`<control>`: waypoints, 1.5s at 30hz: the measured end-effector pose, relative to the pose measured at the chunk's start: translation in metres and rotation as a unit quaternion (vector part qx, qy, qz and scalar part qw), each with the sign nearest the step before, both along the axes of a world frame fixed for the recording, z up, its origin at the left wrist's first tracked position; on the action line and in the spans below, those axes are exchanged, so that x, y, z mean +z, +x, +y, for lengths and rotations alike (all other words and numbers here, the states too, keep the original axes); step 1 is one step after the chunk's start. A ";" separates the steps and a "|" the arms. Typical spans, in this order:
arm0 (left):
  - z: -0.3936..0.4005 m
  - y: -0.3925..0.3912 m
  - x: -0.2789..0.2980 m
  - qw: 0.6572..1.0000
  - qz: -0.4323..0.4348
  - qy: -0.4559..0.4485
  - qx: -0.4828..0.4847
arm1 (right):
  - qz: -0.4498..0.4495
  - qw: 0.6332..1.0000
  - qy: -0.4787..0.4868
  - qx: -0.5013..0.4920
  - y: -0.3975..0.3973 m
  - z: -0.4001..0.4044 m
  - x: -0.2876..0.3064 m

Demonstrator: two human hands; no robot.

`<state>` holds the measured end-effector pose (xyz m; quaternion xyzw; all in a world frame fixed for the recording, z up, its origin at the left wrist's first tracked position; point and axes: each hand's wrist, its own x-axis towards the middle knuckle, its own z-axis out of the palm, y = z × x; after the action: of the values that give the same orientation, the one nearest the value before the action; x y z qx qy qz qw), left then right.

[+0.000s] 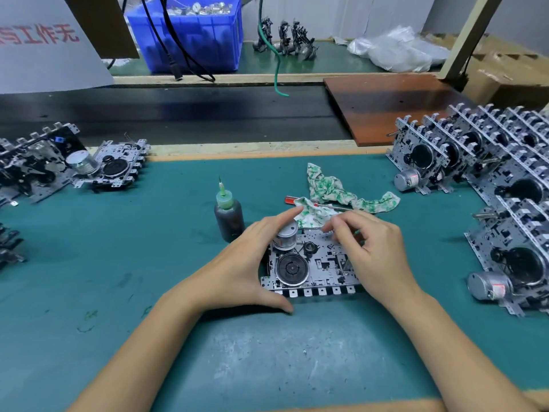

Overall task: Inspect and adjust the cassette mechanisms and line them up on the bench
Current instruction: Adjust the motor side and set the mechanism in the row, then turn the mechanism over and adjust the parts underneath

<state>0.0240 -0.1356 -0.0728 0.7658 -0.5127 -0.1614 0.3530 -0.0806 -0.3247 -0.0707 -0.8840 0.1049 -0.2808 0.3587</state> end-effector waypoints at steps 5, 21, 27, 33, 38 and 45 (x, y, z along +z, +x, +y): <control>0.001 0.000 -0.002 1.000 0.011 -0.007 -0.007 | -0.010 1.000 0.019 -0.009 -0.001 -0.004 0.005; 0.001 -0.004 -0.002 0.997 0.079 0.007 -0.012 | 0.285 0.925 -0.142 0.207 -0.012 -0.019 0.007; 0.002 -0.001 -0.004 0.994 0.107 0.005 -0.019 | 0.277 0.929 -0.149 0.194 -0.012 -0.011 0.008; 0.003 0.001 -0.002 0.992 0.121 0.010 -0.022 | 0.251 0.940 -0.171 0.153 -0.012 -0.001 0.008; 0.004 0.001 -0.002 0.993 0.119 0.007 -0.022 | 0.235 0.947 -0.177 0.131 -0.013 0.003 0.012; 0.002 0.002 -0.004 0.992 0.118 -0.031 -0.015 | 0.207 0.959 -0.165 0.103 -0.014 0.007 0.015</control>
<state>0.0262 -0.1337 -0.0766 0.7223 -0.4834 -0.2397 0.4327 -0.0949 -0.3179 -0.0555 -0.9757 0.0381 -0.0664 0.2055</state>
